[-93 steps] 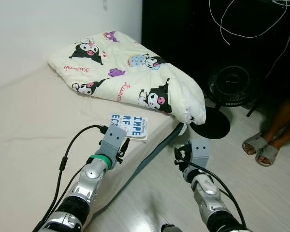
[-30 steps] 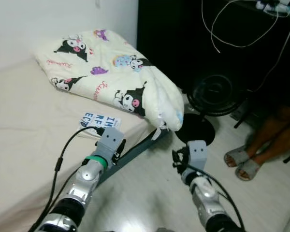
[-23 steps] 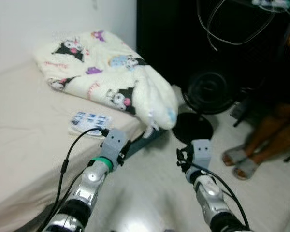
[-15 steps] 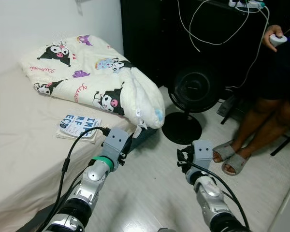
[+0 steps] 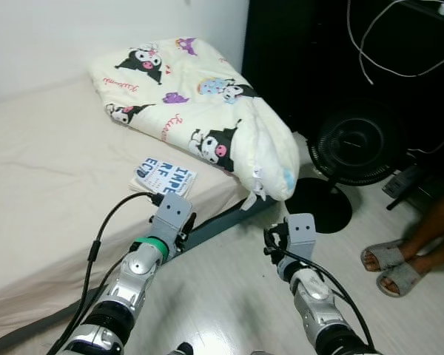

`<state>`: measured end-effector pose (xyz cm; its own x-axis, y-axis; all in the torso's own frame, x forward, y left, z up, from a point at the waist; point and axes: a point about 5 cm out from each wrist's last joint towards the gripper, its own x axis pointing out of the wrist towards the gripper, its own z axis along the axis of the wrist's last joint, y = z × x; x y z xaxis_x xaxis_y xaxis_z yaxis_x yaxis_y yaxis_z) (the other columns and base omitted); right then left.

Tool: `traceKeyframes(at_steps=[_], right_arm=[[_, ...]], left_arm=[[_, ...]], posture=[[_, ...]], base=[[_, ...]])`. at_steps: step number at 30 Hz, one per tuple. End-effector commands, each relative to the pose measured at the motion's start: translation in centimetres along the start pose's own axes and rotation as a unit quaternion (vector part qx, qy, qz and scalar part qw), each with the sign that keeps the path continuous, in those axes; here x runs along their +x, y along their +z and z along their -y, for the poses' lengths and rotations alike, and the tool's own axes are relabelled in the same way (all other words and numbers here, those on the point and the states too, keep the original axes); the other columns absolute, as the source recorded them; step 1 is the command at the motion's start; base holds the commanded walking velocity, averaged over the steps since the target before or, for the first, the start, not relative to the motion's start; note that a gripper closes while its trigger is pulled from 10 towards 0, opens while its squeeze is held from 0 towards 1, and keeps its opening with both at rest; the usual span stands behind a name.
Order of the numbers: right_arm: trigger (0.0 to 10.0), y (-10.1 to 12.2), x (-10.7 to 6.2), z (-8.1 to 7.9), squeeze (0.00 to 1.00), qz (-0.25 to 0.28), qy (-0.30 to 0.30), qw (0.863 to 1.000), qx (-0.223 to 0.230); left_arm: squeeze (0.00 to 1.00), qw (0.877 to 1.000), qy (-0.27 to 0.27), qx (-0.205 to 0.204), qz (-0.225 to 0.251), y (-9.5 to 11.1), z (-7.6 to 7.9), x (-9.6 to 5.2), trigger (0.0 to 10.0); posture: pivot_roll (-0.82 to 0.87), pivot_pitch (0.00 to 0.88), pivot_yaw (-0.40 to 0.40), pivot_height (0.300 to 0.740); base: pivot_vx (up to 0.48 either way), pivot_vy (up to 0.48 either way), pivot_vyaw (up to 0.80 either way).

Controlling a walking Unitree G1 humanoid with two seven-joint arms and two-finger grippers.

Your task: Clean up the room

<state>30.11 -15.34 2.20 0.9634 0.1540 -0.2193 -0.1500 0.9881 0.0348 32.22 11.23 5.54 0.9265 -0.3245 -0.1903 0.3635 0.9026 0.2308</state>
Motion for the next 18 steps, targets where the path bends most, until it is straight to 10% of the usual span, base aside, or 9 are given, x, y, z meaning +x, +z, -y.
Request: traceKeyframes(at_steps=[1,18], right_arm=[[10.0,-0.46,-0.23,-0.44,0.0,-0.006,0.012,1.0,-0.006],[10.0,-0.41,-0.24,-0.72,0.0,-0.004,0.021,0.999,-0.028]], left_arm=[[0.0,1.0,-0.002,-0.002,-0.023,-1.06,-0.04,-0.43,10.0],[0.0,1.0,0.002,-0.004,-0.025,-0.93,0.03,-0.27,10.0]], posture=[[-0.01,0.033,0.061,0.74],[-0.01,0.033,0.061,0.74]], base=[[0.0,0.0,0.78],[0.0,0.0,0.78]])
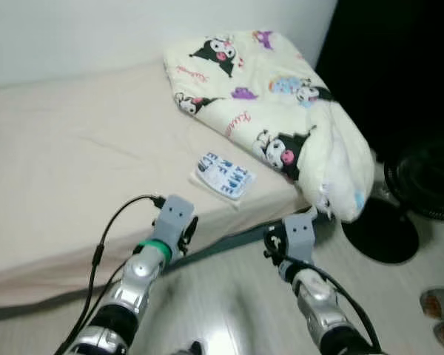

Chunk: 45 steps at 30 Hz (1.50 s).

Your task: Clean up the room

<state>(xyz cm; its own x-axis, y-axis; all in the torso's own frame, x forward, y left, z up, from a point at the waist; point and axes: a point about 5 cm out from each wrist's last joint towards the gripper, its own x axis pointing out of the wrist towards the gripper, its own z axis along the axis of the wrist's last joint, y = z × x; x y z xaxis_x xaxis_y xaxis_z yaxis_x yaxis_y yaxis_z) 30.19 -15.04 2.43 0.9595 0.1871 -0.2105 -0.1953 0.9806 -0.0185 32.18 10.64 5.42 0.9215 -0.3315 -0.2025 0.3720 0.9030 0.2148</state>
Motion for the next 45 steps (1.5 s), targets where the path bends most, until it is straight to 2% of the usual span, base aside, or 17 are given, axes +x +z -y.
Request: traceKeyframes(at_steps=[1,12,15,19,25,28,45], right_arm=[[10.0,-0.6,-0.3,-0.5,0.0,-0.008,0.004,1.0,0.003],[10.0,-0.6,-0.3,-0.3,0.0,-0.007,-0.004,1.0,0.006],[10.0,-0.6,-0.3,-0.1,0.0,-0.005,-0.015,1.0,0.025],[10.0,-0.6,-0.3,0.1,0.0,-0.004,-0.02,0.999,0.029],[10.0,-0.6,-0.4,0.6,0.0,-0.005,-0.036,0.998,0.049],[10.0,-0.8,-0.4,0.8,0.0,-0.012,-0.048,0.997,0.062],[10.0,-0.6,-0.3,0.9,0.0,-0.01,-0.045,0.998,0.046]], left_arm=[[0.0,1.0,0.008,0.003,-0.02,-1.0,-0.5,-0.4,10.0],[0.0,1.0,0.007,0.005,-0.019,-0.9,-0.6,-0.4,10.0],[0.0,1.0,0.003,0.014,-0.002,-0.5,-0.5,-0.4,10.0],[0.0,1.0,-0.001,0.015,0.007,-0.3,-0.4,-0.4,10.0],[0.0,1.0,-0.008,0.014,0.012,-0.1,-0.1,-0.3,10.0],[0.0,1.0,-0.011,0.014,0.014,0.0,-0.1,-0.3,10.0],[0.0,1.0,-0.012,0.011,0.012,-0.1,0.0,-0.2,10.0]], posture=[[-0.01,0.033,0.061,0.74],[-0.01,0.033,0.061,0.74],[-0.01,0.032,0.062,0.74],[-0.02,0.03,0.063,0.74],[-0.02,0.028,0.063,0.74],[-0.02,0.026,0.066,0.74],[-0.02,0.025,0.062,0.74]], base=[[0.0,0.0,0.78],[0.0,0.0,0.73],[0.0,0.0,0.0],[0.191,0.0,0.0],[0.426,0.0,0.0],[0.48,0.0,-0.74],[0.461,0.0,0.0]])
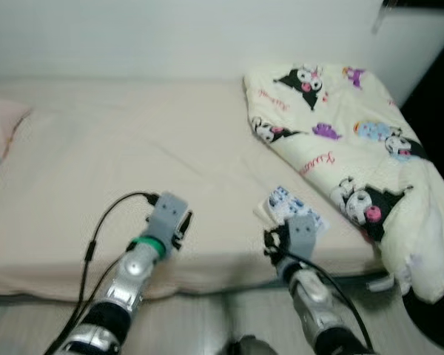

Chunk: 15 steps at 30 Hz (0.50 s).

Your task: Clean up the room

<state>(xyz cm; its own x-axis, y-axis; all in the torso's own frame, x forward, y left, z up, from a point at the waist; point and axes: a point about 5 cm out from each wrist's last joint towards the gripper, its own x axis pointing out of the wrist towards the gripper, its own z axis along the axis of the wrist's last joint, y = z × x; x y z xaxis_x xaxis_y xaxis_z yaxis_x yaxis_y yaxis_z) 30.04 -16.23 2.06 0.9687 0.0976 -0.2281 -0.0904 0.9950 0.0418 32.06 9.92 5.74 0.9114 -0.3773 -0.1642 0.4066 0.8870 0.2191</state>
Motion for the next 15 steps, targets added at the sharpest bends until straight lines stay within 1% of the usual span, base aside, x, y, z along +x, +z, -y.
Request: traceKeyframes(at_steps=[1,3,15], right_arm=[[10.0,-0.15,-0.04,-0.21,0.0,-0.002,0.0,1.0,0.005],[10.0,-0.16,-0.04,-0.22,0.0,-0.002,0.0,1.0,0.004],[10.0,-0.24,-0.11,-0.25,0.0,-0.002,0.002,1.0,0.005]], left_arm=[[0.0,1.0,0.006,0.005,-0.012,-0.6,-0.58,-0.34,10.0],[0.0,1.0,0.007,0.003,-0.013,-0.6,-0.57,-0.33,10.0],[0.0,1.0,0.006,-0.002,-0.018,-0.85,-0.56,-0.44,10.0]], posture=[[-0.02,0.025,0.062,0.74],[-0.02,0.025,0.062,0.74],[-0.02,0.03,0.062,0.74]], base=[[0.307,0.0,0.0],[0.285,0.0,0.0],[0.0,0.0,0.0]])
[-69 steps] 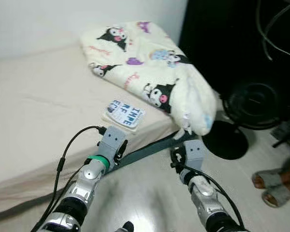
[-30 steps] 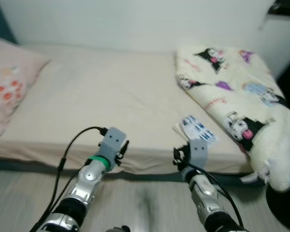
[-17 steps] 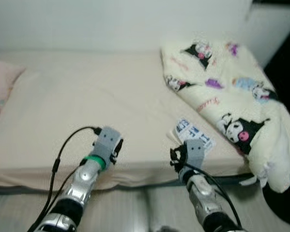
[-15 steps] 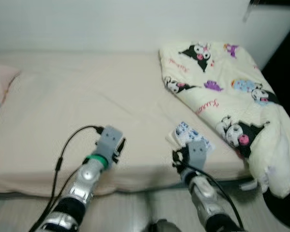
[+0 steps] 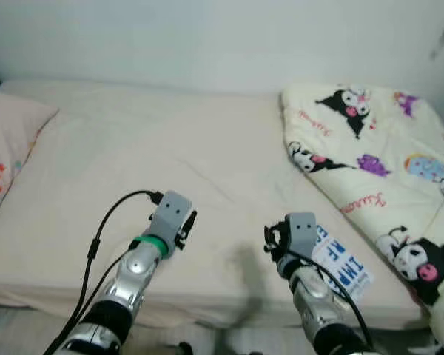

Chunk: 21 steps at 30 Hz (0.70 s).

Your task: Clean up the room

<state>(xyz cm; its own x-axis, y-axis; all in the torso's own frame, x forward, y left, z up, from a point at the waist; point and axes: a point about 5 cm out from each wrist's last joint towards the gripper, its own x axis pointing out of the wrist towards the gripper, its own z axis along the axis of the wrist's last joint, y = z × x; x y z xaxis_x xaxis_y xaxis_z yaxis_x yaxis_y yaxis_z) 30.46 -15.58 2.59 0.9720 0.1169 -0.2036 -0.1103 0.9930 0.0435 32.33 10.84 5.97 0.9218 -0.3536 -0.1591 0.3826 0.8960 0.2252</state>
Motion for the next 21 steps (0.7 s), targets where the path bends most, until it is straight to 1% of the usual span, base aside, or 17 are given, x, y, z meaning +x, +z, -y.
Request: traceKeyframes(at_steps=[1,5,10,11,13,14,17,18,20,21], right_arm=[[10.0,-0.83,-0.49,0.35,0.0,-0.014,-0.007,1.0,0.007],[10.0,-0.86,-0.5,0.26,0.0,-0.014,-0.006,1.0,0.006],[10.0,-0.88,-0.57,0.3,0.0,-0.01,-0.02,1.0,0.009],[10.0,-0.75,-0.58,0.56,0.0,-0.005,-0.031,0.999,0.011],[10.0,-0.67,-0.57,0.69,0.0,-0.003,-0.036,0.999,0.015],[10.0,-0.55,-0.54,0.92,0.0,0.0,-0.041,0.999,0.019],[10.0,-0.51,-0.53,0.97,0.0,0.0,-0.042,0.999,0.019],[10.0,-0.5,-0.54,1.03,0.0,0.0,-0.042,0.999,0.018],[10.0,-0.5,-0.54,1.03,0.0,0.0,-0.042,0.999,0.018],[10.0,-0.51,-0.55,1.07,0.0,0.0,-0.043,0.999,0.017]], left_arm=[[0.0,1.0,-0.007,-0.003,-0.018,-0.84,0.42,-0.3,10.0],[0.0,1.0,-0.007,-0.004,-0.018,-0.86,0.39,-0.32,10.0],[0.0,1.0,-0.009,-0.005,-0.018,-0.92,0.38,-0.39,10.0],[0.0,1.0,-0.01,-0.004,-0.018,-0.93,0.37,-0.41,10.0],[0.0,1.0,-0.01,-0.004,-0.018,-0.93,0.37,-0.42,10.0],[0.0,1.0,-0.011,-0.004,-0.018,-0.93,0.36,-0.42,10.0],[0.0,1.0,-0.011,-0.004,-0.018,-0.93,0.36,-0.42,10.0],[0.0,1.0,-0.01,-0.004,-0.018,-0.94,0.37,-0.44,10.0],[0.0,1.0,-0.01,-0.004,-0.018,-0.94,0.37,-0.44,10.0],[0.0,1.0,-0.01,-0.003,-0.018,-0.96,0.38,-0.44,10.0]], posture=[[-0.02,0.03,0.062,0.74],[-0.02,0.03,0.062,0.74],[-0.02,0.032,0.065,0.74],[-0.02,0.033,0.067,0.73],[-0.02,0.034,0.068,0.725],[-0.02,0.034,0.068,0.715],[-0.02,0.034,0.068,0.71],[-0.02,0.036,0.069,0.7],[-0.02,0.036,0.069,0.7],[-0.02,0.036,0.069,0.69]], base=[[0.0,0.0,0.0],[0.0,0.0,0.0],[0.0,0.0,0.0],[0.0,0.0,0.0],[0.0,0.0,0.0],[0.0,0.0,0.0],[0.0,0.0,0.0],[0.0,0.0,0.0],[0.0,0.0,0.0],[0.0,0.0,0.0]])
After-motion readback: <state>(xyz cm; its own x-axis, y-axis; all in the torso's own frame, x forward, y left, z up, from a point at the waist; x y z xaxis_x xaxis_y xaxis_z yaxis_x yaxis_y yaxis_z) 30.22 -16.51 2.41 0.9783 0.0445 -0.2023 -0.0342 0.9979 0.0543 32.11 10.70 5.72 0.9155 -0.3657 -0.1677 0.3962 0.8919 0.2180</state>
